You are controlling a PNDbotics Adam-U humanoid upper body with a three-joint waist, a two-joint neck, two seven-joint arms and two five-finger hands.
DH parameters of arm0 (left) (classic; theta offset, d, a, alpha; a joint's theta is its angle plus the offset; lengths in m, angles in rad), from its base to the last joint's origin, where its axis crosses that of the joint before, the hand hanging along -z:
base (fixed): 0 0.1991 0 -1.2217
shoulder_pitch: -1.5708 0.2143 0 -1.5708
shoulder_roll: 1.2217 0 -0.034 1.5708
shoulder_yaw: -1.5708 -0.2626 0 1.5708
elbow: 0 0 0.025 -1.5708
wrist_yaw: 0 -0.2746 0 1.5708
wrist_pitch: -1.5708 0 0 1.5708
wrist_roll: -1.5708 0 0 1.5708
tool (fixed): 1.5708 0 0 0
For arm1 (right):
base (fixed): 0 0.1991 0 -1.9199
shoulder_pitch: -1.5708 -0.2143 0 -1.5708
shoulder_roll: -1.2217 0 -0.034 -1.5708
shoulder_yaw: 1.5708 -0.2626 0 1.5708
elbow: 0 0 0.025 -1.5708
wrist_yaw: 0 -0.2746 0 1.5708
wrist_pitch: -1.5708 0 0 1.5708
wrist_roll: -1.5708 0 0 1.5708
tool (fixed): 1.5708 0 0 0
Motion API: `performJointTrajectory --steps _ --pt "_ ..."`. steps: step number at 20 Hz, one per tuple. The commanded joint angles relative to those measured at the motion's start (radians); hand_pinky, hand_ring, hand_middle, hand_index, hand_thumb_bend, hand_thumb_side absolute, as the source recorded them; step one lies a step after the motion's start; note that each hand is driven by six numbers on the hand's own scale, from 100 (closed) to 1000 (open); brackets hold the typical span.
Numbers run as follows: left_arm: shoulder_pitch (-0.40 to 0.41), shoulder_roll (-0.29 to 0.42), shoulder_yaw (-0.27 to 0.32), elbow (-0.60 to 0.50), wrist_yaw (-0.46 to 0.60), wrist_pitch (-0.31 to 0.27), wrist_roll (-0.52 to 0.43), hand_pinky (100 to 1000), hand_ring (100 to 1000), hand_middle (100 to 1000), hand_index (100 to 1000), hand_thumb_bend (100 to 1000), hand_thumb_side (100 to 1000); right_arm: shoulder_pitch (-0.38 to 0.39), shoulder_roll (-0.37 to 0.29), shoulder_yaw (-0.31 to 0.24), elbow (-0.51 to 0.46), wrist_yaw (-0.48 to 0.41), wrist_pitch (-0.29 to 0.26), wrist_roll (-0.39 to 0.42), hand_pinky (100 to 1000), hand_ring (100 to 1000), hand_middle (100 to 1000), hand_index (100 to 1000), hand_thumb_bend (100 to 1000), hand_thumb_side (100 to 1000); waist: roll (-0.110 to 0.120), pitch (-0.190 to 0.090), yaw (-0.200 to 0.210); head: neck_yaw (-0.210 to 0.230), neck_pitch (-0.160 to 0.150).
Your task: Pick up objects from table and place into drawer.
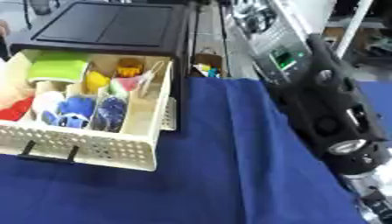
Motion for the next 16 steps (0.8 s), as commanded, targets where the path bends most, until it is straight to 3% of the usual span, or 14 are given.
performJointTrajectory --steps 1,4,8,11,16 --pt "-0.004 0.035 0.010 -0.012 -0.008 -0.017 0.030 286 484 532 707 328 995 0.015 -0.071 -0.091 -0.159 -0.034 -0.001 -0.224 811 898 631 798 100 980 0.009 -0.017 -0.004 0.030 0.014" --pt "0.008 0.050 0.010 -0.012 -0.021 0.002 0.034 290 492 546 716 324 996 0.065 -0.108 -0.126 -0.276 -0.062 -0.018 -0.377 808 886 644 790 100 1000 0.016 -0.018 -0.008 0.048 0.018" --pt "0.034 0.078 0.011 -0.012 -0.057 0.062 0.042 299 509 572 732 309 996 0.106 -0.136 -0.147 -0.311 -0.061 -0.083 -0.504 808 879 657 784 100 1000 0.028 -0.022 -0.009 0.064 0.025" --pt "0.069 0.123 -0.003 -0.012 -0.077 0.118 0.051 310 527 588 737 275 1000 0.130 -0.150 -0.147 -0.313 -0.047 -0.123 -0.550 809 876 659 782 100 1000 0.038 -0.026 -0.009 0.074 0.029" --pt "0.180 0.257 -0.040 -0.012 -0.130 0.208 0.061 332 552 608 747 206 1000 0.151 -0.167 -0.148 -0.313 -0.025 -0.161 -0.585 808 873 668 780 100 1000 0.056 -0.036 -0.005 0.079 0.041"
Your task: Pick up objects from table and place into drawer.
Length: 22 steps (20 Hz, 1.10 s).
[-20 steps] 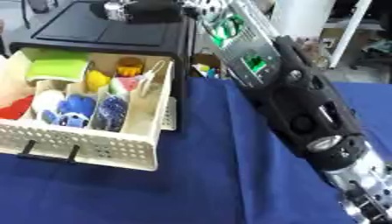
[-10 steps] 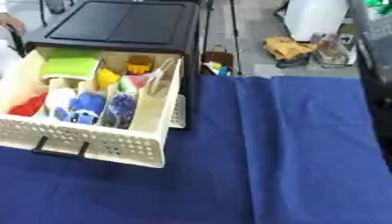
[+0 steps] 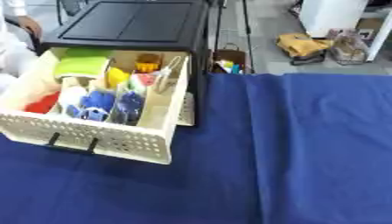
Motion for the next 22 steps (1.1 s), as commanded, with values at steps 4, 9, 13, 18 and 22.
performJointTrajectory --steps 4,9,13,18,22 --pt "0.103 0.211 -0.053 -0.012 -0.077 0.112 -0.011 349 576 631 762 120 1000 0.009 -0.038 -0.021 -0.015 0.073 -0.068 -0.081 788 855 683 779 100 1000 0.017 -0.029 0.004 0.007 0.019" --pt "0.197 0.311 -0.093 -0.012 -0.104 0.194 -0.048 351 588 657 770 100 1000 0.052 -0.018 -0.038 -0.015 0.197 -0.154 -0.173 764 826 690 782 100 1000 0.028 -0.035 0.005 -0.013 0.034" --pt "0.244 0.371 -0.122 -0.012 -0.113 0.243 -0.088 352 598 676 779 100 1000 0.086 0.002 -0.056 -0.015 0.253 -0.188 -0.229 767 821 684 774 100 1000 0.030 -0.036 -0.001 -0.022 0.039" --pt "0.285 0.462 -0.182 -0.012 -0.156 0.337 -0.207 363 613 697 783 100 1000 0.112 0.007 -0.068 -0.015 0.256 -0.173 -0.248 772 822 679 765 100 1000 0.032 -0.038 -0.005 -0.025 0.035" --pt "0.253 0.510 -0.236 -0.012 -0.202 0.389 -0.355 370 616 702 786 100 1000 0.116 0.008 -0.070 -0.015 0.258 -0.172 -0.251 775 821 676 762 100 1000 0.036 -0.041 -0.011 -0.020 0.034"
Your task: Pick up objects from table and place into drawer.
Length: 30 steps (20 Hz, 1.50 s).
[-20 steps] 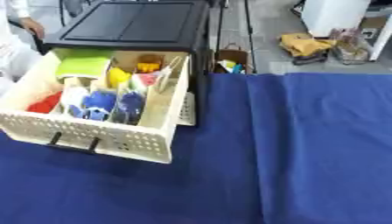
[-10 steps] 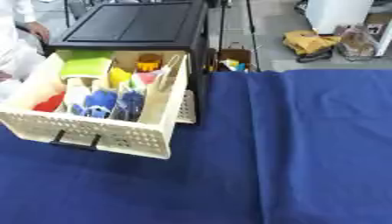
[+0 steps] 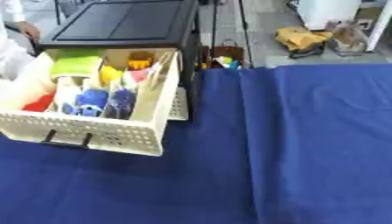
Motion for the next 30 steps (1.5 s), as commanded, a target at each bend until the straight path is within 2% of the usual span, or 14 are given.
performJointTrajectory --steps 1,7,12,18,25,30 --pt "-0.037 0.074 -0.032 -0.007 -0.037 0.033 -0.117 370 615 704 787 100 1000 -0.010 -0.011 -0.014 -0.014 0.008 0.002 -0.007 775 821 676 762 100 1000 0.004 -0.018 -0.004 0.003 0.006" --pt "-0.105 0.107 -0.107 -0.007 -0.066 0.050 -0.331 362 606 708 788 100 1000 -0.007 -0.014 -0.015 -0.014 0.010 0.001 -0.013 780 821 674 760 100 1000 0.013 -0.021 -0.015 0.014 0.008" --pt "-0.168 0.099 -0.173 -0.007 -0.042 0.072 -0.468 323 579 675 784 100 1000 0.002 -0.014 -0.018 -0.014 0.005 0.008 -0.013 783 821 669 758 100 1000 0.018 -0.023 -0.015 0.023 0.009" --pt "-0.259 0.060 -0.262 -0.007 -0.002 0.150 -0.626 266 545 597 782 100 1000 0.005 -0.013 -0.020 -0.014 0.001 0.008 -0.015 785 820 667 755 100 1000 0.019 -0.024 -0.025 0.033 0.006" --pt "-0.300 0.030 -0.335 -0.007 0.005 0.243 -0.785 218 490 619 816 100 1000 0.011 -0.012 -0.024 -0.014 -0.007 0.015 -0.013 788 820 661 753 100 1000 0.020 -0.021 -0.029 0.042 0.003" --pt "-0.319 0.012 -0.355 -0.007 -0.033 0.278 -0.913 181 452 601 820 100 1000 0.017 -0.008 -0.027 -0.014 -0.012 0.020 -0.013 789 820 658 754 100 1000 0.019 -0.020 -0.030 0.045 -0.001"
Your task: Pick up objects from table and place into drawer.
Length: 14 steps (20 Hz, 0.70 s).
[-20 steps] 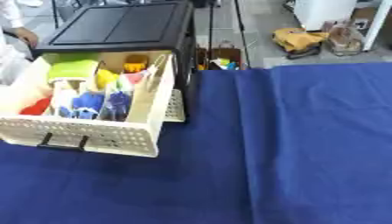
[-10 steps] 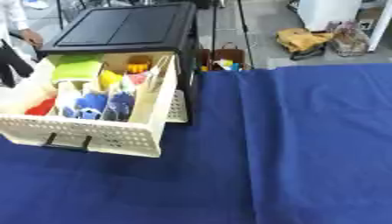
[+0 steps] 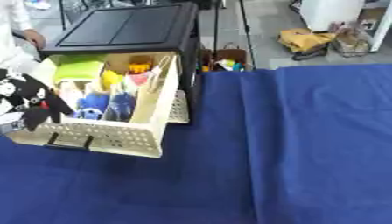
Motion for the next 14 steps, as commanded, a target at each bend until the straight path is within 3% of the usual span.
performJointTrajectory --steps 1,7,14 --pt "-0.017 0.013 0.003 -0.006 -0.024 0.018 -0.067 180 450 601 820 100 1000 -0.008 -0.010 -0.011 -0.014 -0.008 0.009 -0.003 790 820 658 754 100 1000 -0.004 -0.011 0.000 0.005 -0.001" --pt "-0.015 0.018 0.004 -0.006 -0.065 0.023 -0.149 173 436 546 805 100 1000 -0.002 -0.009 -0.015 -0.014 -0.012 0.015 -0.006 791 821 655 754 100 1000 -0.006 -0.008 0.002 0.006 0.001" --pt "0.015 0.018 -0.017 -0.006 -0.037 0.069 -0.219 184 457 564 801 100 1000 0.003 -0.006 -0.021 -0.014 -0.015 0.020 -0.010 791 820 653 754 100 1000 -0.015 -0.006 0.005 0.006 0.001"
